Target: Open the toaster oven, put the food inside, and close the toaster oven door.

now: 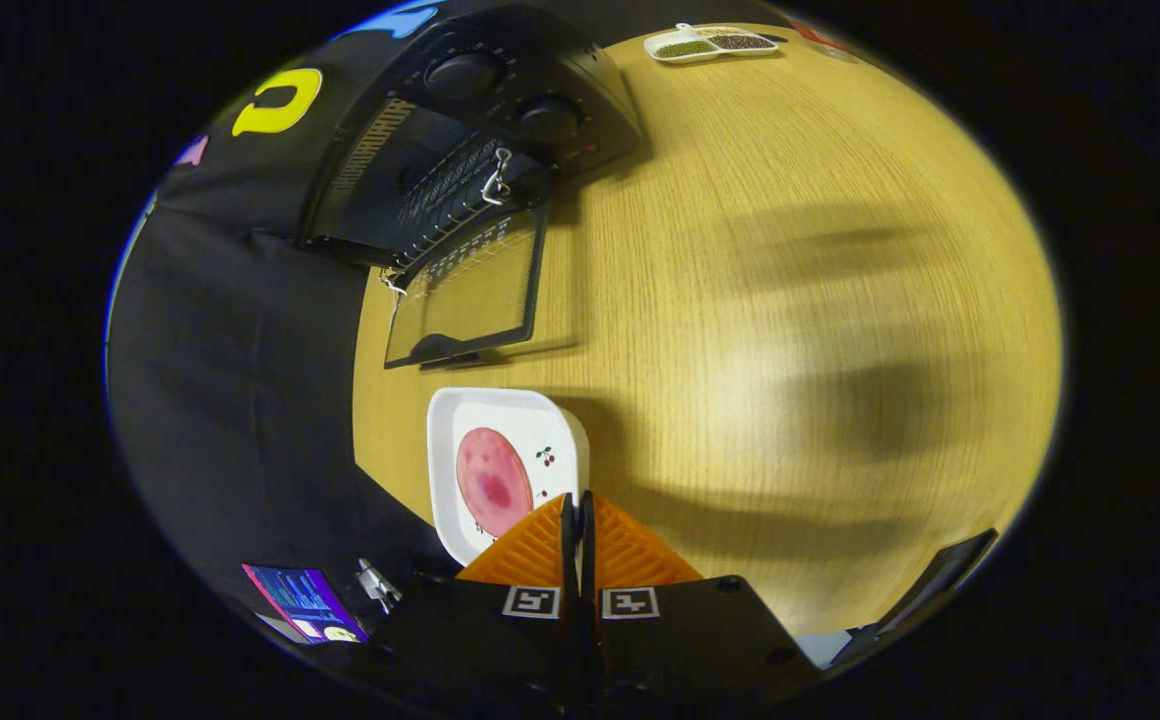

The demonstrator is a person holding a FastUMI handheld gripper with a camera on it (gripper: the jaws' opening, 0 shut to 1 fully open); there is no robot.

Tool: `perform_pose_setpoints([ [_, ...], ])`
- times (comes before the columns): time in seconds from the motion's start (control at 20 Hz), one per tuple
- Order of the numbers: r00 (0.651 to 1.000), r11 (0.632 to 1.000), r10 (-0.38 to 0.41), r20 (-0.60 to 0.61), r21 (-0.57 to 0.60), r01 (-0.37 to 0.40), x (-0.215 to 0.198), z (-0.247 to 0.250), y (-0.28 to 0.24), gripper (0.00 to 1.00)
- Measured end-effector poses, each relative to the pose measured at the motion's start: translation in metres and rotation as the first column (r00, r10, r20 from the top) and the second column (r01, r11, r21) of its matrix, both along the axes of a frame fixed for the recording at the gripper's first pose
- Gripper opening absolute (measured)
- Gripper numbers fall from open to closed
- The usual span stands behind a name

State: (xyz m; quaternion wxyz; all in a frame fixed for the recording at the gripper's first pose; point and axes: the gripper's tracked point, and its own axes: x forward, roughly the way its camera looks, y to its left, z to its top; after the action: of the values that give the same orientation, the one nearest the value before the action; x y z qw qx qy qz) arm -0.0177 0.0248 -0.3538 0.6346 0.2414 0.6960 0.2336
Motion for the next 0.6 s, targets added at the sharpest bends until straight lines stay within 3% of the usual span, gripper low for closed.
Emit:
perform_pose_setpoints([
  [0.35, 0.986, 0.985, -0.165, 0.024, 0.049, 0.164, 0.008, 0.033, 0.044, 0.02],
  [0.6, 0.935, 0.937, -0.347, 0.076, 0.07, 0.342, 0.034, 0.048, 0.083, 0.01],
])
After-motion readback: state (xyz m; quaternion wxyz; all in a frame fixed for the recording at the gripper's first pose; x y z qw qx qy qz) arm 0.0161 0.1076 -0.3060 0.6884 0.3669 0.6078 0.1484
